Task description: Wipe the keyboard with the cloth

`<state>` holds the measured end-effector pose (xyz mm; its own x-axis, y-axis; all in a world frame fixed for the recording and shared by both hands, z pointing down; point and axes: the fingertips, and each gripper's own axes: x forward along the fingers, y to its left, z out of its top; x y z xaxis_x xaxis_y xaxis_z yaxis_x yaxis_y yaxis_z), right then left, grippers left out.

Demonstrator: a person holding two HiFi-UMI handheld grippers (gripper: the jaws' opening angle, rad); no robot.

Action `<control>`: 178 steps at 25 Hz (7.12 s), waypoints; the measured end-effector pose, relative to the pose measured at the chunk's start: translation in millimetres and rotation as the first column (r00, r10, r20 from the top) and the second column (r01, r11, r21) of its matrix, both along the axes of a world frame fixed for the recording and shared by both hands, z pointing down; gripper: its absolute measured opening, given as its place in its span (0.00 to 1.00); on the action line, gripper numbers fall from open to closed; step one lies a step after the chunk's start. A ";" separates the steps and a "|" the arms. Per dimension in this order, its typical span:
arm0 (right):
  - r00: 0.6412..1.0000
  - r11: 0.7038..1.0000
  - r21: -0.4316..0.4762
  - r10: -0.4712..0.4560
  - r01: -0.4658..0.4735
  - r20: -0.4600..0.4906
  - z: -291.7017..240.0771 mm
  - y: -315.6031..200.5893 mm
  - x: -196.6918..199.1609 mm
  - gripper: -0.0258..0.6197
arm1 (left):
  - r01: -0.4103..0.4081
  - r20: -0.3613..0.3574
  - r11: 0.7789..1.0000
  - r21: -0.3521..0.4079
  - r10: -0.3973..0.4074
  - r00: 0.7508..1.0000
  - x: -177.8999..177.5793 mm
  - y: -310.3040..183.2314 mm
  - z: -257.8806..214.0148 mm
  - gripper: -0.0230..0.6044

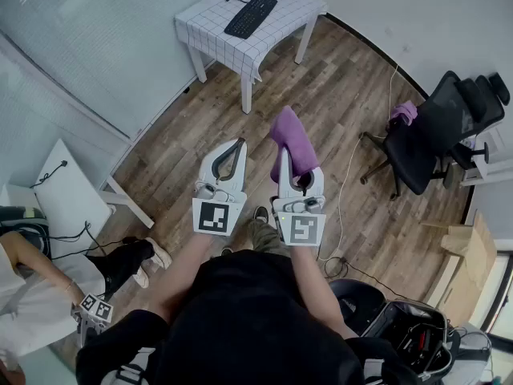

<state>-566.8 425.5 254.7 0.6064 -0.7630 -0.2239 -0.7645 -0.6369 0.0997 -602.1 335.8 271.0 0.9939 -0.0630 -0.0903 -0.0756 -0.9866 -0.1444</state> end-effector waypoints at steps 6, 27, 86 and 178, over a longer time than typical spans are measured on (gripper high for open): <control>0.998 0.998 -0.001 -0.067 0.067 0.011 -10.3 -11.9 89.1 0.13 | 0.024 0.010 1.000 0.005 -0.024 1.000 88.8 -8.3 -10.9 0.04; 0.984 0.980 -0.111 -0.156 0.166 0.090 19.6 -144.8 341.4 0.14 | 0.044 0.018 0.996 -0.080 -0.042 0.999 338.8 -142.1 35.1 0.04; 0.762 0.522 -0.595 -0.591 0.611 0.265 252.2 -565.8 955.0 0.14 | 0.660 0.679 0.736 -0.148 -0.410 0.609 594.1 -396.9 331.3 0.49; 0.652 0.317 -0.574 -0.461 0.755 0.602 386.2 -572.4 849.3 0.14 | 0.686 0.770 0.711 -0.152 -0.349 0.533 611.9 -373.4 407.4 0.55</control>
